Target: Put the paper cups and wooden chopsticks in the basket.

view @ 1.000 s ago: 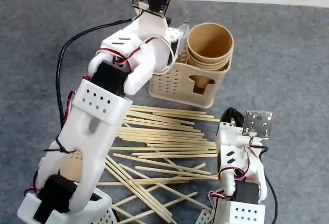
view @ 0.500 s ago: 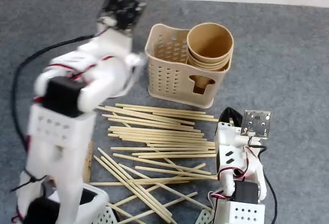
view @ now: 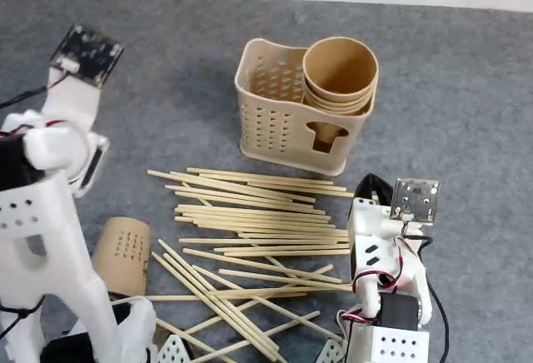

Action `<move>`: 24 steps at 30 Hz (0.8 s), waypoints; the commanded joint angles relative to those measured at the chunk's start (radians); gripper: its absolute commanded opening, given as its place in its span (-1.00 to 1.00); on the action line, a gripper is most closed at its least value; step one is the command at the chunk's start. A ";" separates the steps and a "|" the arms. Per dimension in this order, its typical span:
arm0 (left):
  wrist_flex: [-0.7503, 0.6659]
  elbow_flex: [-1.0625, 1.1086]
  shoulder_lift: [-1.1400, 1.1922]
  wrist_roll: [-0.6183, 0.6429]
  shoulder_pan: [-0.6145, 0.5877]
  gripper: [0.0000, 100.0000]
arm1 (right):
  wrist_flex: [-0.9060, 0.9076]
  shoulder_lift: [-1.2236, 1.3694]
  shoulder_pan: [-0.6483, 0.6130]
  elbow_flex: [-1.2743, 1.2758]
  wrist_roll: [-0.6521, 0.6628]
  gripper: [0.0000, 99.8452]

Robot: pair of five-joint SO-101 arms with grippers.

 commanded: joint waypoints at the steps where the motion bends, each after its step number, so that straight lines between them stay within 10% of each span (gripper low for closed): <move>1: 0.006 0.110 -0.031 -0.034 -0.124 -0.71 | -0.021 -0.015 -0.012 0.019 0.011 -0.98; 24: 0.008 0.610 -0.031 0.064 -0.414 -0.71 | -0.021 -0.015 -0.012 0.019 0.011 -0.98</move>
